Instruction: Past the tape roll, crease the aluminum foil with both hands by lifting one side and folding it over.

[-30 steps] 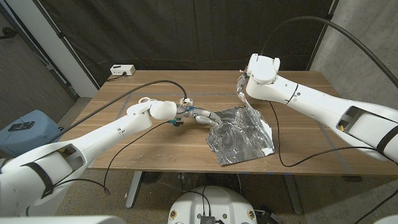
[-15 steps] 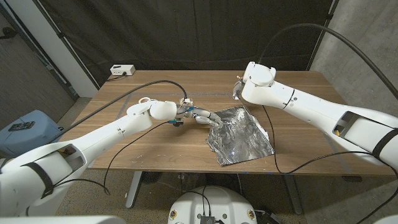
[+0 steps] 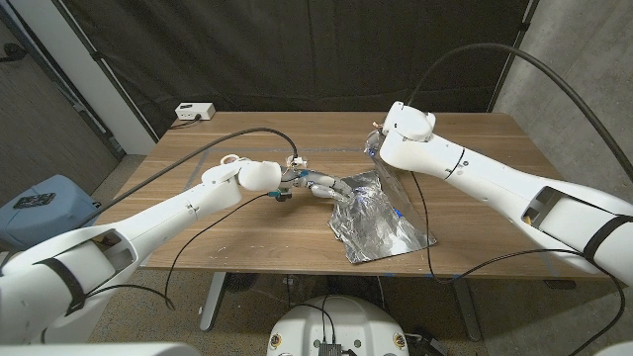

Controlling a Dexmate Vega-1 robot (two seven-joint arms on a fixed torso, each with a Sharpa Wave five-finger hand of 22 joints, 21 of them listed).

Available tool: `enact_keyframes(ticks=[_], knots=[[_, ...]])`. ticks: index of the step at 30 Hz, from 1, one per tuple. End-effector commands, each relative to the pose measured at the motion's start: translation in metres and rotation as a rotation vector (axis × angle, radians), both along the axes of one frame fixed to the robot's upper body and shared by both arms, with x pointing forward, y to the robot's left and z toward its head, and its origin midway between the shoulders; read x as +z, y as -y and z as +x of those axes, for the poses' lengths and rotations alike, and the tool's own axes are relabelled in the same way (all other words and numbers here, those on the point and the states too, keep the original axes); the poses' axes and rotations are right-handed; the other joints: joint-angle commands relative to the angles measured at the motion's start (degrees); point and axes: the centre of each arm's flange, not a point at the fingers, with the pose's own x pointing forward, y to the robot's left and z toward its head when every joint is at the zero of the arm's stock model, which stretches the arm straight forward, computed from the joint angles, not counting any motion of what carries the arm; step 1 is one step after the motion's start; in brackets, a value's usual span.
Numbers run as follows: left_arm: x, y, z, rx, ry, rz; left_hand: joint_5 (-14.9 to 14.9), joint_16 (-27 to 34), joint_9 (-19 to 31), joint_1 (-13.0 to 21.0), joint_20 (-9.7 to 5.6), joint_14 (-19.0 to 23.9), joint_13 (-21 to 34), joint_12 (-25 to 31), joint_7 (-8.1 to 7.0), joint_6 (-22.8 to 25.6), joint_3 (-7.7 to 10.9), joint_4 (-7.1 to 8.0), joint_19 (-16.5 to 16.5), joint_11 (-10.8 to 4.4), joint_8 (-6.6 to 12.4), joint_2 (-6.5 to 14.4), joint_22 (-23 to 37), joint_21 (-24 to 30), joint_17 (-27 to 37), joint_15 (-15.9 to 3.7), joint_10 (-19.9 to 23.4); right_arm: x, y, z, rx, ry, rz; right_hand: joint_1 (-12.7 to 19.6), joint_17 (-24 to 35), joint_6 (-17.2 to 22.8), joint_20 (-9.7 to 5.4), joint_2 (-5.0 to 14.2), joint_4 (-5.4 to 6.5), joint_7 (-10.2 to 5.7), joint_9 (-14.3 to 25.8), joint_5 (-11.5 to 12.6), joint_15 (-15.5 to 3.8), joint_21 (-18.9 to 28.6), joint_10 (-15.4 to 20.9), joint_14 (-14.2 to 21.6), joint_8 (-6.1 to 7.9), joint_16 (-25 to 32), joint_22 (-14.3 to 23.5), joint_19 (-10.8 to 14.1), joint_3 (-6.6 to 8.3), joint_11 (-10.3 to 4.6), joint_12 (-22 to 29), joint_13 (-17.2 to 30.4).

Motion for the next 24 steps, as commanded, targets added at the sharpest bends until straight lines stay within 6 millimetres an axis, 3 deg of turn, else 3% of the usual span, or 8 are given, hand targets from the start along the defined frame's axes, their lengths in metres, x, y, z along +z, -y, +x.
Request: enact_keyframes(ticks=[1, 5, 14, 18, 24], knots=[[-0.005, 0.0, -0.001, -0.002, -0.006, 0.005, -0.1, 0.3, 0.1, 0.7, 0.06, 0.4, 0.3, 0.6, 0.12, 0.6, 0.27, -0.32, 0.3, 0.14, 0.49, 0.1, 0.2, 0.5, 0.2, 0.27, 0.8, 0.003, -0.015, -0.008, 0.11, -0.024, 0.052, -2.8, 0.3, -3.3, 0.29, -0.77, 0.84, 1.96, -0.2, 0.1, 1.34, -0.3, -1.1, -0.9, -2.24, -0.9, 0.1, -1.0, -1.59, 1.52, -0.3, 0.2], [-0.005, 0.0, -0.001, -0.001, -0.004, 0.003, -0.1, 0.3, 0.1, 0.7, 0.08, 0.5, 0.3, 0.6, 0.0, 0.7, 0.31, -0.41, 0.3, 0.22, 0.51, 0.1, 0.2, 0.5, 0.2, 0.3, 0.8, 0.004, -0.021, -0.009, 0.143, -0.031, 0.06, -5.4, 0.4, -5.8, 0.26, -1.33, 1.89, 3.23, -0.4, 0.5, 2.24, -0.3, -2.6, -1.9, -4.15, -1.5, 0.2, -2.0, -3.06, 2.6, -0.4, 0.3], [-0.007, -0.001, -0.002, 0.002, -0.008, -0.003, -0.1, 0.3, 0.1, 0.8, 0.13, 0.6, 0.3, 0.7, 0.04, 0.7, 0.39, -0.56, 0.3, 0.31, 0.51, 0.1, 0.2, 0.5, 0.2, 0.25, 0.8, -0.006, -0.031, -0.011, 0.194, -0.046, 0.095, -6.4, 0.5, -6.0, 0.25, -0.75, 2.32, 3.26, -0.4, 1.1, 2.46, -0.2, -3.1, -2.1, -4.96, -1.7, 0.2, -2.5, -3.57, 3.17, -0.2, 0.3], [-0.008, -0.001, -0.003, 0.003, -0.011, -0.001, -0.1, 0.3, 0.2, 0.8, 0.16, 0.6, 0.3, 0.6, 0.05, 0.7, 0.43, -0.65, 0.3, 0.15, 0.5, 0.1, 0.2, 0.4, 0.2, 0.26, 0.7, -0.012, -0.03, -0.011, 0.206, -0.045, 0.127, -8.0, 0.7, -7.7, 0.25, 0.19, 3.16, 3.2, -0.2, 1.2, 2.5, 0.0, -3.3, -2.1, -6.04, -1.7, 0.2, -2.3, -4.04, 3.2, -0.1, 0.3], [-0.009, -0.002, -0.004, 0.007, -0.012, 0.008, -0.1, 0.3, 0.2, 0.9, 0.15, 0.7, 0.3, 0.6, -0.04, 0.6, 0.49, -0.78, 0.4, 0.36, 0.49, 0.1, 0.2, 0.4, 0.2, 0.37, 0.6, -0.019, -0.025, -0.013, 0.222, -0.044, 0.187, -10.4, 0.9, -8.4, 0.27, 0.94, 4.52, 2.88, 0.1, 1.4, 2.35, 0.2, -4.1, -2.2, -6.54, -1.8, 0.3, -2.0, -4.9, 3.28, -0.2, 0.3]])
